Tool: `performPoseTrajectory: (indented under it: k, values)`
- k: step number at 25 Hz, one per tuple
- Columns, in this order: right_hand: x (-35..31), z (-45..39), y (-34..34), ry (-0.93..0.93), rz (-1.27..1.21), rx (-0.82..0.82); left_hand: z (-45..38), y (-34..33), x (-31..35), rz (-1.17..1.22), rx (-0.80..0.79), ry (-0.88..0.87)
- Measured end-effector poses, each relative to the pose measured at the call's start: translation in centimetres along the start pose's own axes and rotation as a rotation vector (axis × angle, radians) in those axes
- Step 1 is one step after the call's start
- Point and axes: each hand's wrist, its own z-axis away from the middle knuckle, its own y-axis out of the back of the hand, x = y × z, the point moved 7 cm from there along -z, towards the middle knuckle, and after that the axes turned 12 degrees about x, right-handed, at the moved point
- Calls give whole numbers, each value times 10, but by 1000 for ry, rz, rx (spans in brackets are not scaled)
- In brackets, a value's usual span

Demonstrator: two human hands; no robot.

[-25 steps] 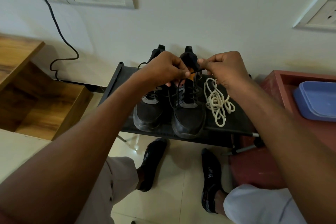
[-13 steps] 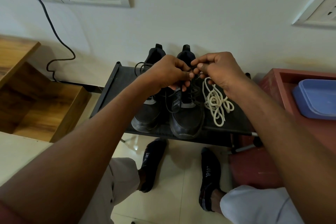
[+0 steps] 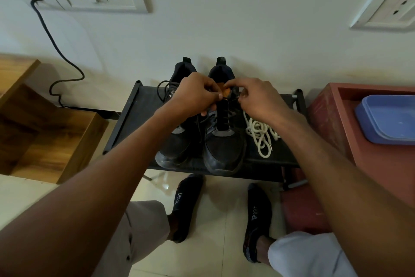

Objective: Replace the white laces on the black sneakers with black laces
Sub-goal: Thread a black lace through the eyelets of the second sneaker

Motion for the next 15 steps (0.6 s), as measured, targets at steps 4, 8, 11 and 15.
performPoseTrajectory:
  k: [4,8,11,15]
  values:
    - [2,0,-8,15,43,-83,5,-4,6,-150,37,-134]
    - [12,-4,-4,-42,-29,-112,5,-11,13,-288,44,-220]
    - [14,-4,-2,-55,-71,-125,5,-12,16,-335,70,-213]
    - [15,-4,-1,-64,-131,-143,4,-12,18,-465,69,-199]
